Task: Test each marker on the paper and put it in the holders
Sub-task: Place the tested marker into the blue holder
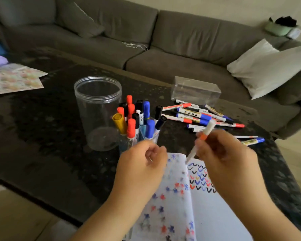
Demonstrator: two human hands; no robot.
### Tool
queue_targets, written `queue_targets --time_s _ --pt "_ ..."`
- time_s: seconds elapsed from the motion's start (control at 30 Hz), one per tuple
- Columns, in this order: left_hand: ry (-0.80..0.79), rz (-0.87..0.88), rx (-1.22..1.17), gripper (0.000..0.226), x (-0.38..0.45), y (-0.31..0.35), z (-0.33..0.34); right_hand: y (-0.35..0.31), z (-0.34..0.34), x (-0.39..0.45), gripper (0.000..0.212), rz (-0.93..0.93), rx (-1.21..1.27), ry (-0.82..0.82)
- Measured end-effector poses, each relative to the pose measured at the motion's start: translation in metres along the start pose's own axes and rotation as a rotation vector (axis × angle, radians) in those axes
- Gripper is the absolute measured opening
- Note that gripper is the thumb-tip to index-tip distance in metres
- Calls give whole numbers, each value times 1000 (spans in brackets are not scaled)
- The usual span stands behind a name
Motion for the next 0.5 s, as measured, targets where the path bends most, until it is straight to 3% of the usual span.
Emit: queue_targets --time_s 0.07,0.13,0.23,0.4,0.5 --pt "72 -50 69 9 2 -11 -18 -15 4 5 5 137 290 -1" --pt "109 -131 84 11 5 -24 -29 -36 14 8 8 134 389 -35" --pt "132 -245 24 16 9 -39 -39 -55 35 12 10 64 331 -99" --pt "49 -333 -58 13 9 -43 -34 -66 76 16 15 -106 2 -185" --pt "35 -351 -73 15 9 -44 -34 -70 79 19 13 -127 0 -149"
Point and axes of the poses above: each hand's wrist, its own x-axis towards the middle knuckle, its own z-axis out of the palm, y = z × x, the point moved 9 cm from there along x, towards the middle knuckle, and after that the axes turned 8 degrees about y, right-handed, at the moved point
